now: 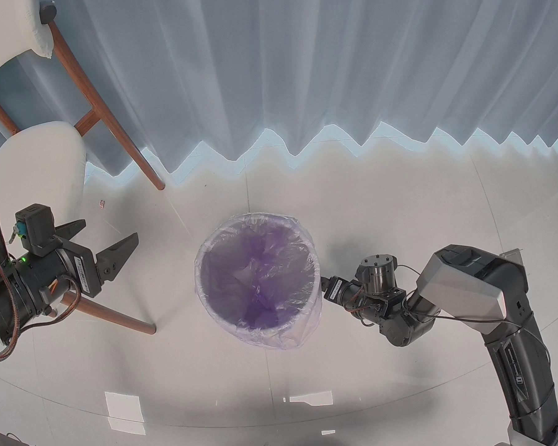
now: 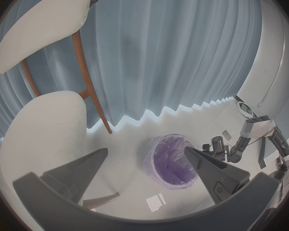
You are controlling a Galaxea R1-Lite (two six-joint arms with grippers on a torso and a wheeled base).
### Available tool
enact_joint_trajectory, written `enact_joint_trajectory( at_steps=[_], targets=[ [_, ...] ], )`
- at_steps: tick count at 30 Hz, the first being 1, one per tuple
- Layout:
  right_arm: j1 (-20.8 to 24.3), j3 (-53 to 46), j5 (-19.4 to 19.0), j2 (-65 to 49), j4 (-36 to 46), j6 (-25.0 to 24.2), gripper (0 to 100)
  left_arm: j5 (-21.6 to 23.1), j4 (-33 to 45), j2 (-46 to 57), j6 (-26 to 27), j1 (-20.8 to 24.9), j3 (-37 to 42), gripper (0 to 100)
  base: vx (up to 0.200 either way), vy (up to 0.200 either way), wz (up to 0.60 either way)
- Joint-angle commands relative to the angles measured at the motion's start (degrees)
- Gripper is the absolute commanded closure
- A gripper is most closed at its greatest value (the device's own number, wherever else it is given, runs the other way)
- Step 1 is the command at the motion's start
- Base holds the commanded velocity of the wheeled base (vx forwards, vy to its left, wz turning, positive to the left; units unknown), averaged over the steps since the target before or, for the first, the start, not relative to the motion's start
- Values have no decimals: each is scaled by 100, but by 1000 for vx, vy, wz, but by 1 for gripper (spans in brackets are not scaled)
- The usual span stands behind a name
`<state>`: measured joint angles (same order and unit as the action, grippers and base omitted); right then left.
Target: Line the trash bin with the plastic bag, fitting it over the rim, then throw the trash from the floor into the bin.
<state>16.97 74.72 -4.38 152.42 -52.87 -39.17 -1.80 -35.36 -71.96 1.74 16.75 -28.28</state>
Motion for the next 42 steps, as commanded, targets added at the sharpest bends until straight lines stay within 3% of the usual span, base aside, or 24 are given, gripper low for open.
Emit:
enact_joint_trajectory(
  at_steps=[1,6,12,18,22,31,37,42],
  targets=[
    [-27,61,42,-46,66,-47,0,-4,-23,-2,-7,13,-2,0,0,0,0],
    [-9,-801,51,-1206,225,-566,0,-4,-58,7,-25,4,7,0,0,0,0],
    [-62,-2409,51,-2612,189,-583,0,-4,-67,156,-60,13,33,0,0,0,0],
    [-396,-3666,51,-3737,225,-513,0,-4,-49,349,-34,-75,42,0,0,0,0],
    [-686,-4246,51,-4519,321,-372,0,-4,-58,534,-69,-339,42,0,0,0,0],
    [-862,-5687,60,-5627,471,-56,0,-4,-49,956,-86,-761,455,0,0,0,0],
    [-1442,-5837,51,-5354,418,595,0,-13,-32,1167,-25,-1086,701,0,0,0,0],
    [-1548,-5784,51,-4959,75,1104,0,-162,12,1281,-34,-1420,754,0,0,0,0]
  ],
)
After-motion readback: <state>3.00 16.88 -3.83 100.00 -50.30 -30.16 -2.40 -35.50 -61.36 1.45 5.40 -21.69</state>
